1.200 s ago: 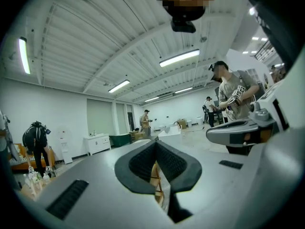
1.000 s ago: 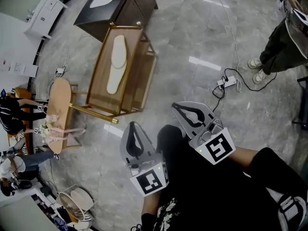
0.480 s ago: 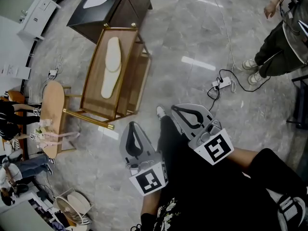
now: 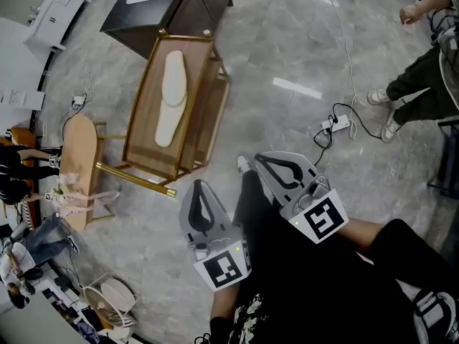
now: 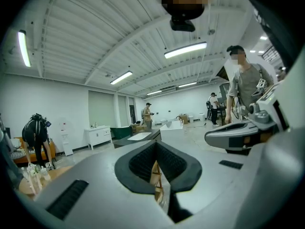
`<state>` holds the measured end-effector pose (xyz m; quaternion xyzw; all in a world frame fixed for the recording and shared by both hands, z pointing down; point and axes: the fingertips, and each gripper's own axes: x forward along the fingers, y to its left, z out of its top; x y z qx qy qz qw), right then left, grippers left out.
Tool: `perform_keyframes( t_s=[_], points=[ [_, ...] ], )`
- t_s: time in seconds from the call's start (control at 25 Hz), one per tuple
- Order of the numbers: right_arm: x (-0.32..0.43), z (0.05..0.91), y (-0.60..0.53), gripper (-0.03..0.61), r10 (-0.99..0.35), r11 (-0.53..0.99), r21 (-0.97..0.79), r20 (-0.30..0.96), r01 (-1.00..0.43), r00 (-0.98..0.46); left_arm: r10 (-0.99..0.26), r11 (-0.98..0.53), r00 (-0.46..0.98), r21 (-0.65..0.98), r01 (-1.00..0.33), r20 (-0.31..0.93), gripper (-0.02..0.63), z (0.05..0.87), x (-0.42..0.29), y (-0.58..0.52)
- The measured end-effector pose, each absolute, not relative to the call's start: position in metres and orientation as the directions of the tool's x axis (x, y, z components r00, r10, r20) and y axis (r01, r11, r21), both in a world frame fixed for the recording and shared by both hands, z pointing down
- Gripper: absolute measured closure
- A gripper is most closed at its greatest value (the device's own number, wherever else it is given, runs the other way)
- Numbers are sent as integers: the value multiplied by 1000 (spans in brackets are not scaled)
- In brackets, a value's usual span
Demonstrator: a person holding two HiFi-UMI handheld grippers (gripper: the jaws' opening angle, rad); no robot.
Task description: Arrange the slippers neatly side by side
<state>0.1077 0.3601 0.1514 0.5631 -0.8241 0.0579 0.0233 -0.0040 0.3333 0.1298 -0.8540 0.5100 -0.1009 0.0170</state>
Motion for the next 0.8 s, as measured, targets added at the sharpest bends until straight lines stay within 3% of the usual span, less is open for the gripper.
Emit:
perform_keyframes(
  t_s=[0.8],
  points=[
    [105, 142, 256, 580, -940, 323, -26, 111, -946, -324, -854, -516, 497, -121, -848, 153, 611, 125, -12, 226]
  ],
)
